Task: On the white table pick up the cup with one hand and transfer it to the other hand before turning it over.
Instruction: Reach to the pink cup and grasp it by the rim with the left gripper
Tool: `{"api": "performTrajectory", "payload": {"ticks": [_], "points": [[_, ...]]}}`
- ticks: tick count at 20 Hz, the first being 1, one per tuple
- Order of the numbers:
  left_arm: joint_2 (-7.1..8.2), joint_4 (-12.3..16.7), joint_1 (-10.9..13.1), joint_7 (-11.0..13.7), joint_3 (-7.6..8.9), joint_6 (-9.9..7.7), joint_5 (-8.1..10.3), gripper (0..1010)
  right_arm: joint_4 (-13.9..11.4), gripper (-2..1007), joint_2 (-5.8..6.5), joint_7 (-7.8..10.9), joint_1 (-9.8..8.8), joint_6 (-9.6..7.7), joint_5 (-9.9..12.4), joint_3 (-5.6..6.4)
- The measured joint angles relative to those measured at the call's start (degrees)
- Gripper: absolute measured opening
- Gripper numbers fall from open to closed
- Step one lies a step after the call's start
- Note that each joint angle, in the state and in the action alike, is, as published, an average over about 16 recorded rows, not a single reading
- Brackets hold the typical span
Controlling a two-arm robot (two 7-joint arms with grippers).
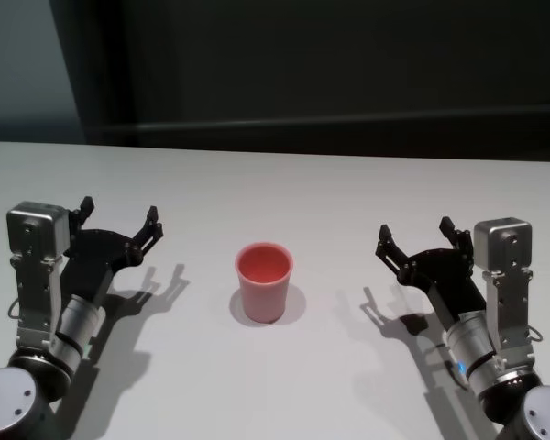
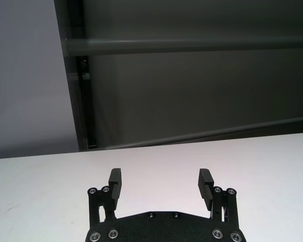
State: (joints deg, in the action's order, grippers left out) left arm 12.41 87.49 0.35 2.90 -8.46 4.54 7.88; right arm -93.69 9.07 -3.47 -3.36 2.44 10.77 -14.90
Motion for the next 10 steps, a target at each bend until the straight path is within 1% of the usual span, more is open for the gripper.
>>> {"api": "performTrajectory", "payload": {"ticks": [10], "points": [[0.01, -0.02, -0.02, 0.15, 0.00, 0.02, -0.01, 1001, 0.00, 1002, 0.00, 0.00, 0.00, 0.00, 0.00, 0.00]]}}
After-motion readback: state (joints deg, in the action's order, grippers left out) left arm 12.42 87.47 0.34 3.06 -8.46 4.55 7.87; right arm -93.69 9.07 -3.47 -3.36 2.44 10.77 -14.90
